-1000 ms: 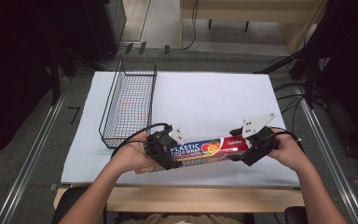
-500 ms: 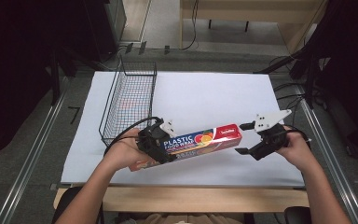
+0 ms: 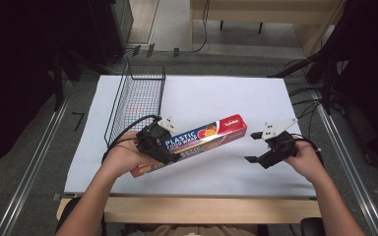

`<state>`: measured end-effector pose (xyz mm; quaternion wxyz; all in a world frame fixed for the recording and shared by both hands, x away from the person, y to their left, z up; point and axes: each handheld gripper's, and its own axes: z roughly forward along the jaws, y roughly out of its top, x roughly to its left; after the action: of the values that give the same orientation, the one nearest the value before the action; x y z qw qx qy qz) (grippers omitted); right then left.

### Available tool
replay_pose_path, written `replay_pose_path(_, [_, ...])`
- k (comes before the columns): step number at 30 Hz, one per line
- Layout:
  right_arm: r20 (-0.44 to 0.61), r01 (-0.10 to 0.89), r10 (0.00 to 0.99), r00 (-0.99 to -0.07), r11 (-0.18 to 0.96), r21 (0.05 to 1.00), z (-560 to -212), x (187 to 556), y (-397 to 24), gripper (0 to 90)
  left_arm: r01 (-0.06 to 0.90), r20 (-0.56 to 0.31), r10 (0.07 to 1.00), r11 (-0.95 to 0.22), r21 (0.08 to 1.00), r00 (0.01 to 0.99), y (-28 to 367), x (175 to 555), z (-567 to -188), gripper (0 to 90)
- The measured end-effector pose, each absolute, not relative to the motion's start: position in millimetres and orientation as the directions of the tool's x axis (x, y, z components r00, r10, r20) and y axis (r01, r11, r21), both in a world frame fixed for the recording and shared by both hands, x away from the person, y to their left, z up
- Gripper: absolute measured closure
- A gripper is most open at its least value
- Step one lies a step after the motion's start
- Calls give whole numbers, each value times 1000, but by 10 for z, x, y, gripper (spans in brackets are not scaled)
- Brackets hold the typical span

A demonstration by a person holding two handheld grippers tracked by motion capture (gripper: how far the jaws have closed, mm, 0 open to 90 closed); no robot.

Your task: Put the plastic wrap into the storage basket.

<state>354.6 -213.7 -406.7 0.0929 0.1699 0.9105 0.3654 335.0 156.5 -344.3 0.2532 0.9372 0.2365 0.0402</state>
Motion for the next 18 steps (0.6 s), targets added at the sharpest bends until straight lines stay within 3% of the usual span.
replay_pose_path(6, [5, 274, 386, -922, 646, 712, -4166, 3561, -2090, 185, 456, -50, 504, -732, 506, 863, 1643, 3378, -3386, 396])
replay_pose_path(18, [-13, 281, 394, -919, 679, 678, -4350, 3544, -1901, 185, 525, -70, 580, -672, 522, 812, 1769, 3475, -3277, 397])
